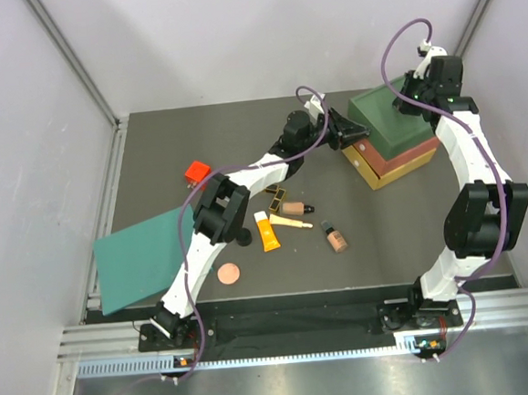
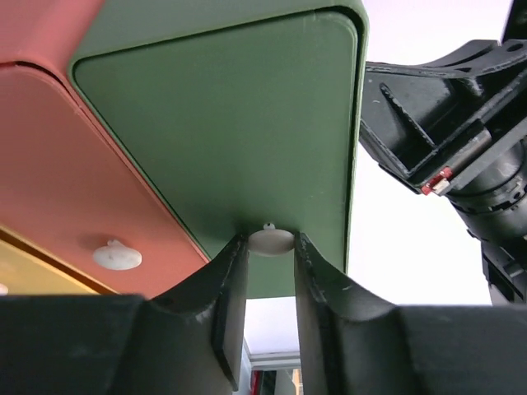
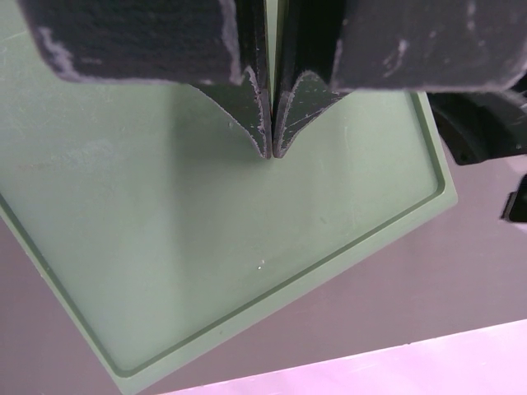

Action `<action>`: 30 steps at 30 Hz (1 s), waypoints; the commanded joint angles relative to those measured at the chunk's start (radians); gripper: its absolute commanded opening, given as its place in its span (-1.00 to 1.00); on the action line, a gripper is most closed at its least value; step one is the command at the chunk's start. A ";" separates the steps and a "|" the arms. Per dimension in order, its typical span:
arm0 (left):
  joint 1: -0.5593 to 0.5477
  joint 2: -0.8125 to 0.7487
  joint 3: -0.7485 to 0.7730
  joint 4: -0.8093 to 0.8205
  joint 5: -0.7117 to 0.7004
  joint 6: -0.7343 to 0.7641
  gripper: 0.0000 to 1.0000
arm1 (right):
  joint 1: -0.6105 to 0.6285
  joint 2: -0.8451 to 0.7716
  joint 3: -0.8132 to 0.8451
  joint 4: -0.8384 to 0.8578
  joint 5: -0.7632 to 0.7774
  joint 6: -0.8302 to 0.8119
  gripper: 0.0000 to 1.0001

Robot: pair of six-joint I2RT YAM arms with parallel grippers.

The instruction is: Organize the makeup

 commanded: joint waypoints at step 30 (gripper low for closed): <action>0.053 -0.268 -0.386 -0.043 0.068 0.291 -1.00 | 0.002 0.019 -0.077 -0.184 0.049 -0.058 -1.00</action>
